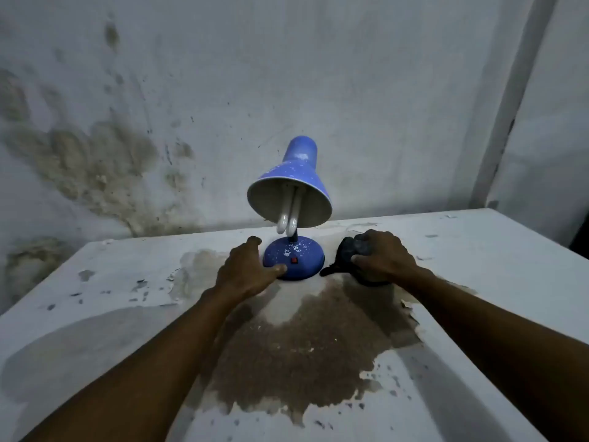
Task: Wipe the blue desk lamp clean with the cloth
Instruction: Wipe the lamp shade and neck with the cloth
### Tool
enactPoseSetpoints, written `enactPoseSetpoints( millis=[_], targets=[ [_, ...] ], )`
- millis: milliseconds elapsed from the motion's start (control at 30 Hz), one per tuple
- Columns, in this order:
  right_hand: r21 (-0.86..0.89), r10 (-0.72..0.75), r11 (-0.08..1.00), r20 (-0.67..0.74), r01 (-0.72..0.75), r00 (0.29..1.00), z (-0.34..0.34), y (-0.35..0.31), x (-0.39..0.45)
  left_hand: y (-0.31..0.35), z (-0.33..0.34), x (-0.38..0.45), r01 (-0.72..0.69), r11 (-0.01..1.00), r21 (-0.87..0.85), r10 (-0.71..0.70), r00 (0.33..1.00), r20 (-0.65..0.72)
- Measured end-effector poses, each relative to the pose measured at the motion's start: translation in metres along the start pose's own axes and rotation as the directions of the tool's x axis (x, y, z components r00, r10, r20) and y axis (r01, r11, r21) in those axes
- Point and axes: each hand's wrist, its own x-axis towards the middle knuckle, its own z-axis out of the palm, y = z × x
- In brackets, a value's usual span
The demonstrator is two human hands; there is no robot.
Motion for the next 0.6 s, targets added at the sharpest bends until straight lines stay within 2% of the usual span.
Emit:
enactPoseSetpoints(
  millis=[133,300,433,600],
  targets=[
    [-0.057,0.093,0.994,0.026,-0.091,0.995,0.02,0.005,0.015,0.003,0.022,0.019,0.018,0.999,0.034,-0.021,0.998,0.064],
    [-0.161,0.171,0.973,0.027,-0.164,0.985,0.042,0.006,0.029,0.016,0.051,0.048,0.117,0.987,0.106,-0.118,0.993,-0.002],
    [-0.251,0.12,0.959,-0.066,-0.133,0.991,0.05,0.003,0.039,0.028,0.071,0.063,0.14,0.984,0.11,-0.132,0.988,-0.077],
    [-0.203,0.064,0.976,-0.066,-0.076,0.996,0.049,0.004,0.04,0.031,0.085,0.072,0.09,0.984,0.153,-0.061,0.981,-0.186]
  ],
)
